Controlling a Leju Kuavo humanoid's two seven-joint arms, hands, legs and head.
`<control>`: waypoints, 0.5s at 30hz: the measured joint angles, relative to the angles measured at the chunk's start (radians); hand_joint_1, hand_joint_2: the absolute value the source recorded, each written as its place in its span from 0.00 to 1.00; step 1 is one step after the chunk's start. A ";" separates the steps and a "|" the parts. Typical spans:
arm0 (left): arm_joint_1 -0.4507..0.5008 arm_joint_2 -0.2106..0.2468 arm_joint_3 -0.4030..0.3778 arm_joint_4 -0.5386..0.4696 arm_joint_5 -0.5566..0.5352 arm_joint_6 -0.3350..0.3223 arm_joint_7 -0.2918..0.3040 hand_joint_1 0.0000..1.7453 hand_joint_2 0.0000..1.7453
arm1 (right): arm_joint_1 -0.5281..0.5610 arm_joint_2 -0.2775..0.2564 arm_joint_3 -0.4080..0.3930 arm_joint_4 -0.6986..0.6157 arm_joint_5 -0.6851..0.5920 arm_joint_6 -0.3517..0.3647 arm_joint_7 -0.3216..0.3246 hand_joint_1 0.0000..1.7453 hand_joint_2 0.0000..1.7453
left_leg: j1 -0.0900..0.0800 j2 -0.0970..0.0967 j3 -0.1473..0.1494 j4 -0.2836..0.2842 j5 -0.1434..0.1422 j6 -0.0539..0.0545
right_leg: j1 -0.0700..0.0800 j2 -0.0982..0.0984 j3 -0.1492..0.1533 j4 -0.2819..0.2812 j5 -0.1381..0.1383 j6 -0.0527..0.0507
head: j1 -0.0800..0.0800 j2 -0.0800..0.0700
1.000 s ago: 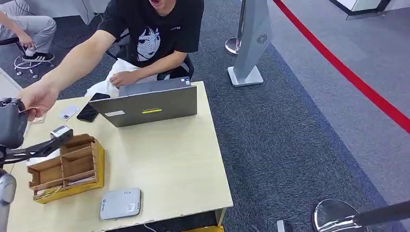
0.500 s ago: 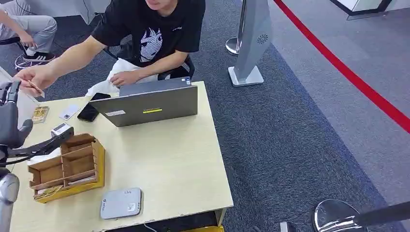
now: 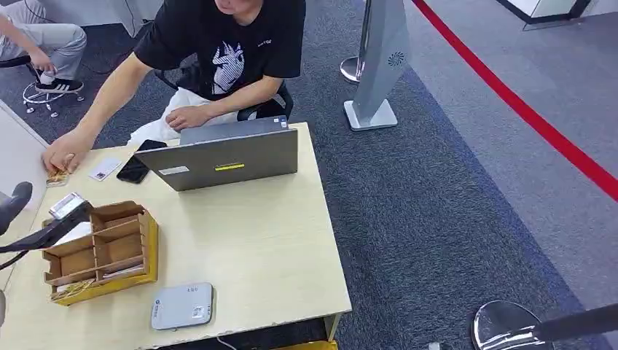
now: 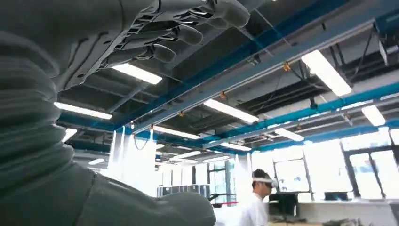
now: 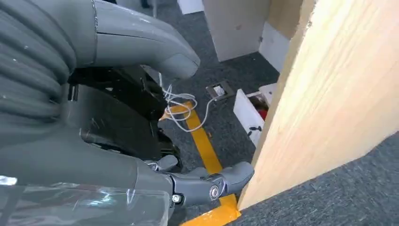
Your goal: Pass the card to the sensor for recognition and then transmit it.
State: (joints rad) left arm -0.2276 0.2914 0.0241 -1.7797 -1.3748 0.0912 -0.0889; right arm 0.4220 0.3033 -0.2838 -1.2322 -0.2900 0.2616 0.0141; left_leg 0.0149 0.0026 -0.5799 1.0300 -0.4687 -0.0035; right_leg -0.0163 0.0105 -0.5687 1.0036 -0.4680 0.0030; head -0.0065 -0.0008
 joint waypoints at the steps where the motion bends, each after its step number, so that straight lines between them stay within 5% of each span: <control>1: 0.011 0.000 0.009 -0.019 0.009 0.003 -0.004 0.00 1.00 | 0.008 0.000 0.004 -0.010 -0.010 -0.007 0.003 0.00 1.00 | 0.000 0.000 0.000 0.000 0.000 0.000 | 0.000 0.000 0.000 0.000 0.000 0.000 | 0.000 0.000; 6: 0.062 0.013 0.047 -0.077 0.012 -0.009 -0.023 0.00 1.00 | 0.024 0.000 0.025 -0.031 -0.012 -0.032 -0.020 0.00 1.00 | 0.000 0.000 0.000 0.000 0.000 0.000 | 0.000 0.000 -0.001 0.000 0.000 0.000 | 0.000 0.000; 10: 0.045 0.028 0.064 -0.071 -0.049 -0.163 0.056 0.00 1.00 | 0.013 0.000 0.023 -0.025 0.051 -0.012 -0.035 0.00 1.00 | 0.000 -0.001 -0.001 0.000 0.001 -0.001 | 0.000 -0.001 -0.003 0.000 0.000 0.000 | 0.000 0.000; 15: -0.037 0.050 0.046 -0.012 -0.170 -0.194 0.088 0.00 1.00 | -0.025 0.000 0.004 0.015 0.122 0.036 -0.060 0.00 1.00 | 0.001 -0.001 -0.002 0.000 0.004 -0.001 | 0.000 -0.001 -0.005 0.000 0.004 0.000 | 0.000 0.000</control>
State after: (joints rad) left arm -0.2647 0.3410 0.0699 -1.7917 -1.5446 -0.1030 -0.0008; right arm 0.3966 0.3033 -0.2796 -1.2169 -0.1679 0.2979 -0.0461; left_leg 0.0155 0.0016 -0.5820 1.0300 -0.4648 -0.0043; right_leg -0.0158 0.0094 -0.5735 1.0036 -0.4644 0.0028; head -0.0065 -0.0004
